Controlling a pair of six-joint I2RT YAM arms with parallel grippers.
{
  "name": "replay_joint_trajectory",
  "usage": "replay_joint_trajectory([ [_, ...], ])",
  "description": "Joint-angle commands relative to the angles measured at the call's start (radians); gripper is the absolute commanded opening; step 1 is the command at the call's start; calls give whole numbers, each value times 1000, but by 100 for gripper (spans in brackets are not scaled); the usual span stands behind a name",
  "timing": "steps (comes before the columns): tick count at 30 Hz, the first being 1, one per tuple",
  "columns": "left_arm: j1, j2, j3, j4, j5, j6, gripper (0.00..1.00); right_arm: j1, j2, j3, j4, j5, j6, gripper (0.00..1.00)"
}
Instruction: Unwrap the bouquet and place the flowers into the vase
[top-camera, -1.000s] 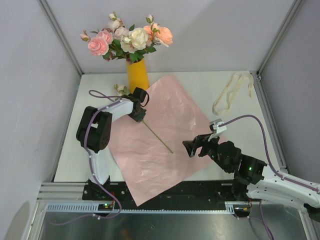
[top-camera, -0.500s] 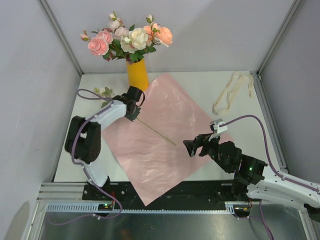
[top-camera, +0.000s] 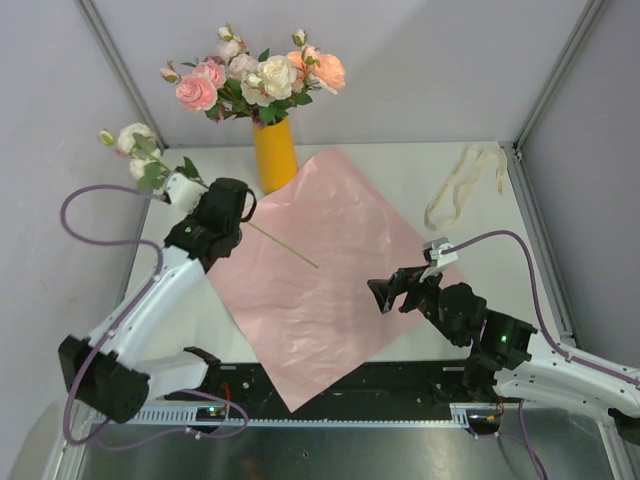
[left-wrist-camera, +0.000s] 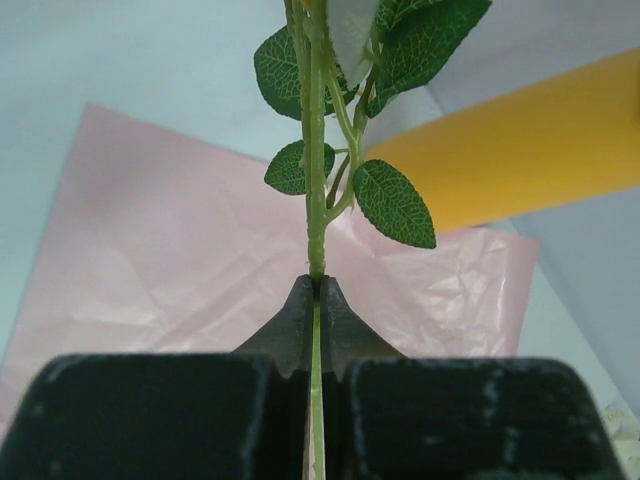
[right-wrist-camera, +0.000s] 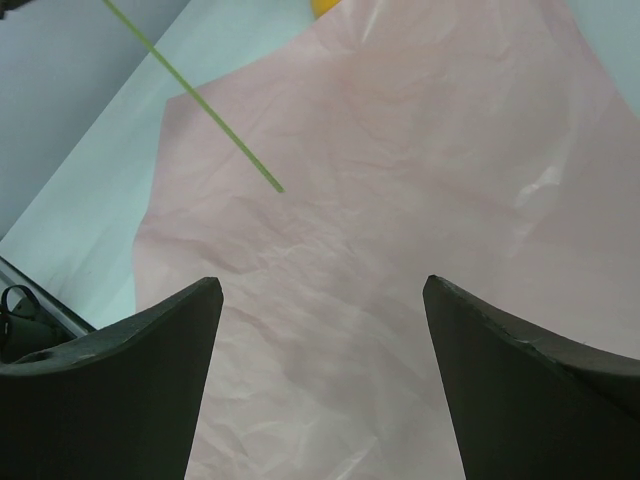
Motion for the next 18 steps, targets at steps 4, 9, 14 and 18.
replay_joint_trajectory([
  [4,-6,-270,-177,394,-25,433,0,3,4,3,38,32,5,88],
  [9,-7,-415,-318,769,166,717,0,3,3,3,45,25,7,89],
  [14,-6,-460,-367,1004,346,961,0,3,4,3,32,44,20,95],
  [18,-6,-479,-427,1222,548,1185,0,3,11,3,19,73,39,99],
])
